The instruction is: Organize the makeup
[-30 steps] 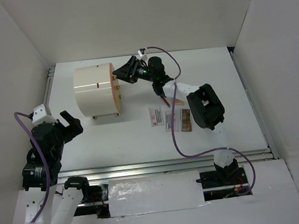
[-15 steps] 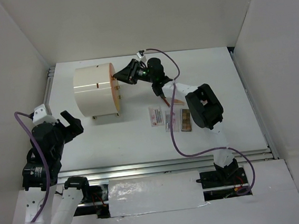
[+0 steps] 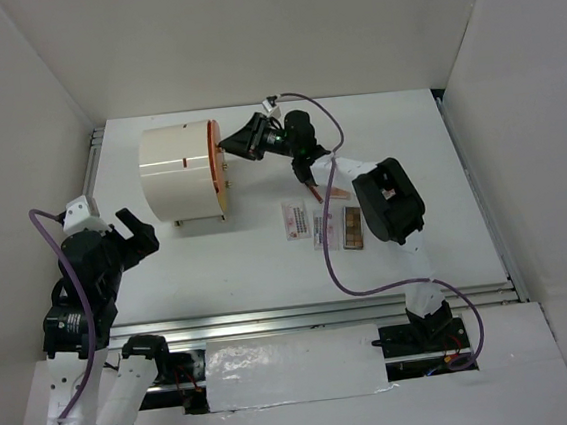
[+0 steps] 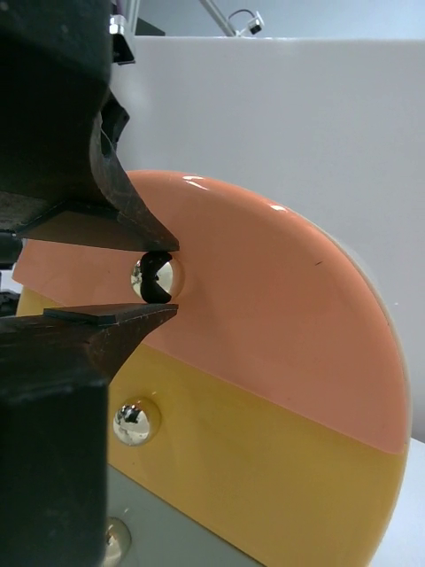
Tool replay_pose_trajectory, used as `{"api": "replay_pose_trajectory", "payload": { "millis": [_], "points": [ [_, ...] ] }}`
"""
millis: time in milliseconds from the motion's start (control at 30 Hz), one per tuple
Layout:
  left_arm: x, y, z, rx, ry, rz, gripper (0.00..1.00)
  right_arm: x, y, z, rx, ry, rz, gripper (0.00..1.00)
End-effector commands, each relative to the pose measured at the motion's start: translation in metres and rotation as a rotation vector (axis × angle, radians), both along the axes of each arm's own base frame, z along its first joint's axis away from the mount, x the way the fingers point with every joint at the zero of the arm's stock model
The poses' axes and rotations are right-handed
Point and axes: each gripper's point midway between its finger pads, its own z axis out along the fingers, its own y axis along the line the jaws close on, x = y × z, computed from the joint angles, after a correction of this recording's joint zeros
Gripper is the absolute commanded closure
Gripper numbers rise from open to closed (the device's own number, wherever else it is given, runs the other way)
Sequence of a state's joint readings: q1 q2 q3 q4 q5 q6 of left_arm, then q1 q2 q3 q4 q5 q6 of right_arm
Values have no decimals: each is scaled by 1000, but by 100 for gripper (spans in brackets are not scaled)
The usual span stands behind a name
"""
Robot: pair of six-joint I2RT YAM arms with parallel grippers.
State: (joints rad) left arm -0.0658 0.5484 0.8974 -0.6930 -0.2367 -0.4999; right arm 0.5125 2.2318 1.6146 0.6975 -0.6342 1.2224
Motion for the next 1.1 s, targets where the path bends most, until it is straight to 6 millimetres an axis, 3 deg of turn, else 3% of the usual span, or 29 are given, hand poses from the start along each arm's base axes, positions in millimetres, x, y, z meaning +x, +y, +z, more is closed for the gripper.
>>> {"api": "replay_pose_trajectory", "payload": {
  "millis": [0, 233, 667, 700, 733, 800, 833, 867, 900, 967, 1067],
  "points": [
    [6, 0, 11, 8, -44, -11, 0, 3, -15, 18, 43, -71, 20, 67],
    [7, 0, 10, 7, -42, -9, 1, 9, -39, 24, 38, -87, 13, 66],
    [7, 0, 9, 7, -35, -7, 1, 1, -78, 26, 39, -101, 1, 63],
    [7, 0, 9, 8, -36, -7, 1, 0, -79, 27, 37, -106, 9, 59],
    [7, 0, 9, 8, -36, -7, 1, -4, -78, 31, 35, -121, 23, 42],
    [7, 0, 9, 8, -36, -7, 1, -4, -83, 35, 33, -129, 15, 22],
    [7, 0, 9, 8, -36, -7, 1, -4, -94, 41, 34, -141, -5, 15],
    [7, 0, 9, 8, -36, -7, 1, -5, -103, 37, 28, -132, -15, 15],
    [7, 0, 9, 8, -36, -9, 0, -6, -113, 48, 34, -150, -30, 14],
    [6, 0, 9, 7, -39, -10, 1, 2, -147, 51, 25, -165, -91, 14],
    [5, -2, 11, 6, -49, -18, 1, 6, -190, 39, -65, -166, -163, 15]
  ]
}}
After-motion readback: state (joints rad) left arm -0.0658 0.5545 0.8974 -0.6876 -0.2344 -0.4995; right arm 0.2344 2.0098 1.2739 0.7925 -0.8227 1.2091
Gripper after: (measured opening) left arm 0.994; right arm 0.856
